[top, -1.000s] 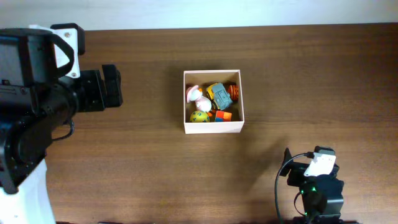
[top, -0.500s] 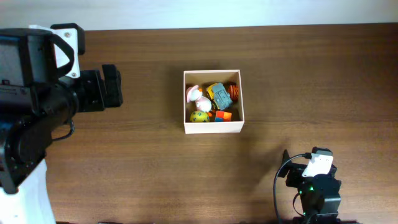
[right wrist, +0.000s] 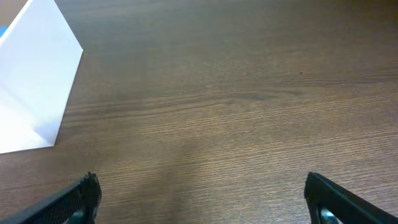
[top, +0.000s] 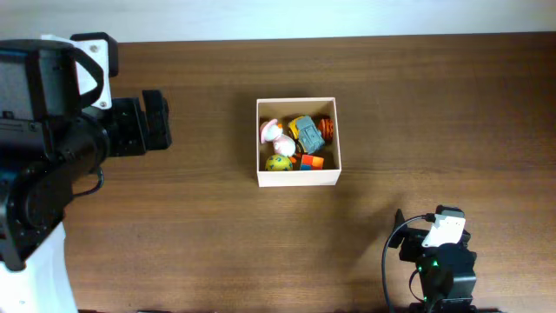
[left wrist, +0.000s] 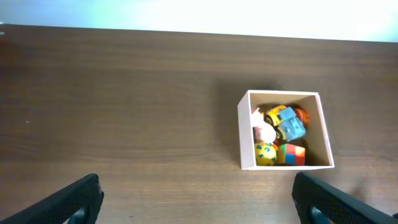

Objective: Pack container

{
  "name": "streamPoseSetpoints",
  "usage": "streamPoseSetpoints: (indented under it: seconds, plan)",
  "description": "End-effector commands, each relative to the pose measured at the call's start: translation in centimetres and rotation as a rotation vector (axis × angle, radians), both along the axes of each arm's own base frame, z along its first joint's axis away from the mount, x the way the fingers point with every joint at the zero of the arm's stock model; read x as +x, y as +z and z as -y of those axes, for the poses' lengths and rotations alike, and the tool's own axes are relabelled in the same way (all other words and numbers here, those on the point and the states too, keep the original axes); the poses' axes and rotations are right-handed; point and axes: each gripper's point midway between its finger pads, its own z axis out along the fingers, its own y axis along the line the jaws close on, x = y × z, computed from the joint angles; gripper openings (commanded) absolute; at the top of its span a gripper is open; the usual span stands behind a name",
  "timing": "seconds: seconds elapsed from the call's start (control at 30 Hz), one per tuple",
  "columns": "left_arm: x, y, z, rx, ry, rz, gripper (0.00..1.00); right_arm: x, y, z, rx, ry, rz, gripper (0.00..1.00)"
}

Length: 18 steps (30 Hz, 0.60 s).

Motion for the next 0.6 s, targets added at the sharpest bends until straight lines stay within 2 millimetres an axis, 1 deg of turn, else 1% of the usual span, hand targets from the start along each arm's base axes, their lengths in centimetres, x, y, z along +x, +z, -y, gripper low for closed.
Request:
streamPoseSetpoints:
  seconds: [0.0, 0.07, 0.13, 0.17, 0.23, 0.27, 0.33, 0.4, 0.47, 0.57]
  plan:
    - [-0.1, 0.9, -2.7, 0.085, 0.094, 0.052, 0.99, 0.0, -0.2, 0.2, -0.009, -0.009, 0.001, 0.99]
    - [0.1, 1.4, -3.5, 0.095, 0.111, 0.093, 0.99, 0.0, -0.2, 0.2, -0.009, -0.009, 0.001, 0.99]
    - [0.4, 1.4, -4.1, 0.101, 0.118, 0.149, 0.99, 0.0, -0.2, 0.2, -0.009, -0.009, 0.001, 0.99]
    - [0.6, 1.1, -4.0, 0.107, 0.099, 0.171, 0.99, 0.0, -0.2, 0.2, -0.009, -0.009, 0.001, 0.99]
    - [0.9, 0.2, -3.2, 0.134, 0.004, 0.222, 0.99, 0.0, -0.2, 0.2, -0.009, -0.009, 0.001, 0.99]
    - [1.1, -0.6, -2.8, 0.147, -0.041, 0.252, 0.99, 0.0, -0.2, 0.2, -0.009, -0.009, 0.001, 0.99]
    - [1.1, -2.5, -2.7, 0.170, -0.081, 0.299, 0.99, 0.0, -0.2, 0.2, -0.009, -0.009, 0.001, 0.99]
    - [0.6, -4.8, -3.0, 0.185, -0.077, 0.329, 0.99, 0.0, -0.2, 0.2, -0.009, -0.009, 0.001, 0.99]
    - [-0.2, -7.6, -3.2, 0.190, -0.072, 0.339, 0.99, 0.0, -0.2, 0.2, -0.009, -0.009, 0.001, 0.99]
    - [-1.8, -12.6, -3.2, 0.189, -0.071, 0.331, 0.99, 0.0, -0.2, 0.2, -0.009, -0.009, 0.001, 0.99]
